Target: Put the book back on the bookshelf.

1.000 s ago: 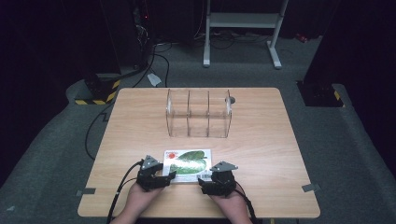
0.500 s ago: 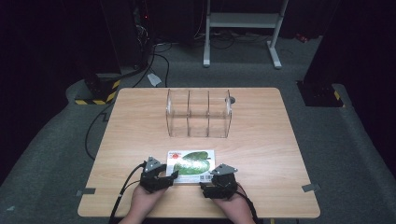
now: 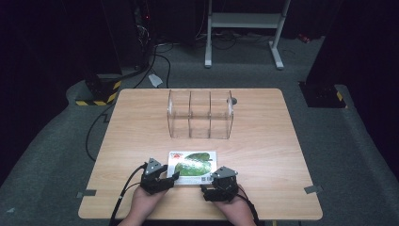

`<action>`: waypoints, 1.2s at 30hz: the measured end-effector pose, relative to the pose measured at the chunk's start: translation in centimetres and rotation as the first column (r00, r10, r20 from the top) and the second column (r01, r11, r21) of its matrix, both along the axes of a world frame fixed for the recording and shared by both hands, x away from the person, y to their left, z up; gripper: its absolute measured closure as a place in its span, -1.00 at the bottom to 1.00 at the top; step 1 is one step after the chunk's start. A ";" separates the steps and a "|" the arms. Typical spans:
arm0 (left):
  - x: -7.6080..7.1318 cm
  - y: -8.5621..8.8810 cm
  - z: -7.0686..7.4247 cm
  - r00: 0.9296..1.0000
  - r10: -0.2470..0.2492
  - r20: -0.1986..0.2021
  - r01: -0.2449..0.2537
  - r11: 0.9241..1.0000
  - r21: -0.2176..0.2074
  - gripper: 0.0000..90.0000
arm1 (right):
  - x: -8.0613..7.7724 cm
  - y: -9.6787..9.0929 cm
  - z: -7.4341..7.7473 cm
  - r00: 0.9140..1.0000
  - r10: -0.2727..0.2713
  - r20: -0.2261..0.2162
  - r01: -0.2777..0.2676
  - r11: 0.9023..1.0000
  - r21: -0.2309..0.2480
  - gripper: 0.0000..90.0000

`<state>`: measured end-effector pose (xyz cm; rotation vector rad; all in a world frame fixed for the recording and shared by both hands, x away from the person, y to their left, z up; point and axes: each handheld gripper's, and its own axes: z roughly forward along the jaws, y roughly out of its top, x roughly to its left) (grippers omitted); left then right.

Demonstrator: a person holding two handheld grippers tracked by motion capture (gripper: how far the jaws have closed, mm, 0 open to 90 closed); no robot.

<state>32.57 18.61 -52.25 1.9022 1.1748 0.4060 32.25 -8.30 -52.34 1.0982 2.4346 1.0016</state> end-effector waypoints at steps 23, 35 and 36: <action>-1.2 0.2 2.0 0.995 -0.016 0.095 0.019 0.999 -0.035 -0.10 | -0.2 0.2 0.0 1.000 -0.008 0.004 0.008 1.000 -0.009 -0.65; -1.0 0.4 1.9 0.996 -0.026 0.082 0.029 0.999 -0.033 -0.09 | -0.1 -0.1 0.0 0.999 -0.038 0.011 0.038 0.999 0.019 -0.51; -0.8 0.5 1.8 0.996 -0.029 0.079 0.032 0.999 -0.028 -0.10 | -0.1 -0.1 0.0 0.999 -0.038 0.012 0.037 0.999 0.018 -0.51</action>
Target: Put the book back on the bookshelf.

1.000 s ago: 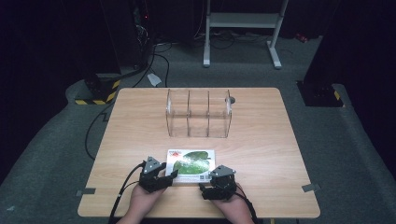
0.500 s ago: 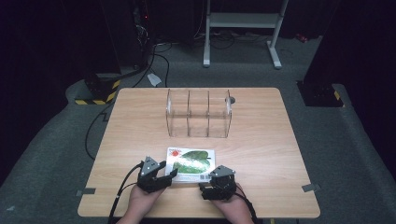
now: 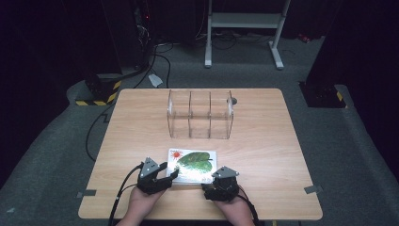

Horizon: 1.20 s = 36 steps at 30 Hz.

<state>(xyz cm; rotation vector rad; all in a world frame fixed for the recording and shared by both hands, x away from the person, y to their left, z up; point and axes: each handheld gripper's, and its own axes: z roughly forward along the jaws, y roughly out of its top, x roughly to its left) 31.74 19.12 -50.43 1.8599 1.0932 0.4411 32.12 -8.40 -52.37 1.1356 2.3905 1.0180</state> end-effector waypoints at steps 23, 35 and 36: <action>3.2 0.5 -0.8 0.986 -0.103 -0.131 0.088 0.989 -0.117 0.06 | -0.6 -0.3 0.2 1.000 0.006 0.006 -0.006 1.000 -0.006 -0.35; 2.3 0.4 -1.0 0.990 -0.127 -0.062 0.127 0.992 -0.015 0.26 | -1.1 -2.0 0.7 1.000 -0.006 0.003 0.006 0.996 0.090 -0.23; 2.2 0.4 -0.9 0.991 -0.126 -0.049 0.126 0.992 -0.010 0.28 | -1.1 -2.2 0.8 1.000 -0.011 -0.001 0.011 0.995 0.099 -0.20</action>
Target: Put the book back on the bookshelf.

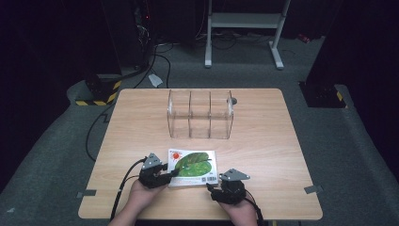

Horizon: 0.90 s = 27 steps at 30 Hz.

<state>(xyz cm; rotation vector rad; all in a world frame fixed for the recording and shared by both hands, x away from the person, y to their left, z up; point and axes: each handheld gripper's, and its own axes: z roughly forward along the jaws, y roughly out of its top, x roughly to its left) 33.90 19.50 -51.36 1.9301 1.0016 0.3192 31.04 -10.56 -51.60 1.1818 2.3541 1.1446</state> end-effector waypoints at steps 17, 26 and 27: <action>-1.3 -0.2 1.0 0.988 -0.048 0.145 0.045 0.999 0.026 0.45 | 0.5 0.0 1.1 0.996 -0.006 0.085 0.002 0.999 0.049 -0.23; -1.8 -0.4 1.4 0.974 -0.084 0.209 0.077 0.996 0.042 0.46 | 2.4 0.3 1.2 0.998 -0.068 0.005 0.067 0.995 0.078 -0.43; -1.9 -0.4 1.4 0.974 -0.083 0.213 0.075 0.996 0.043 0.47 | 2.3 0.4 0.9 0.997 -0.072 0.000 0.072 0.994 0.088 -0.42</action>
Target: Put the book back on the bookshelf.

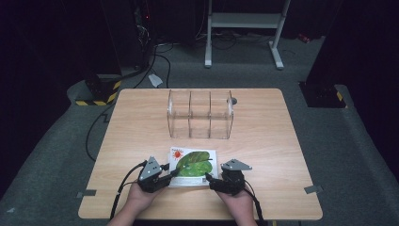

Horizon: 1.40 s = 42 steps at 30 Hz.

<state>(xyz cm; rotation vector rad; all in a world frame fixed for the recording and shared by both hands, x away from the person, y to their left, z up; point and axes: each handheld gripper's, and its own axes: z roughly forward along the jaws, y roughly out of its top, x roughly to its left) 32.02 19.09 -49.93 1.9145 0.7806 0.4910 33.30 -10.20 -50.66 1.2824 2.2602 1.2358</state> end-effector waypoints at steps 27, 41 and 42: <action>-1.3 0.2 0.4 0.994 -0.057 0.097 0.059 0.998 -0.013 0.52 | 1.7 0.2 -1.3 0.992 0.037 -0.123 -0.025 0.994 0.104 -0.62; -1.2 0.2 0.1 0.998 -0.031 0.058 0.033 0.999 -0.034 0.53 | 1.7 0.5 -1.0 0.990 0.034 -0.139 -0.022 0.996 0.087 -0.56; -1.1 0.2 0.0 0.999 -0.022 0.047 0.023 0.999 -0.039 0.53 | 1.7 0.5 -0.9 0.991 0.032 -0.133 -0.022 0.997 0.078 -0.56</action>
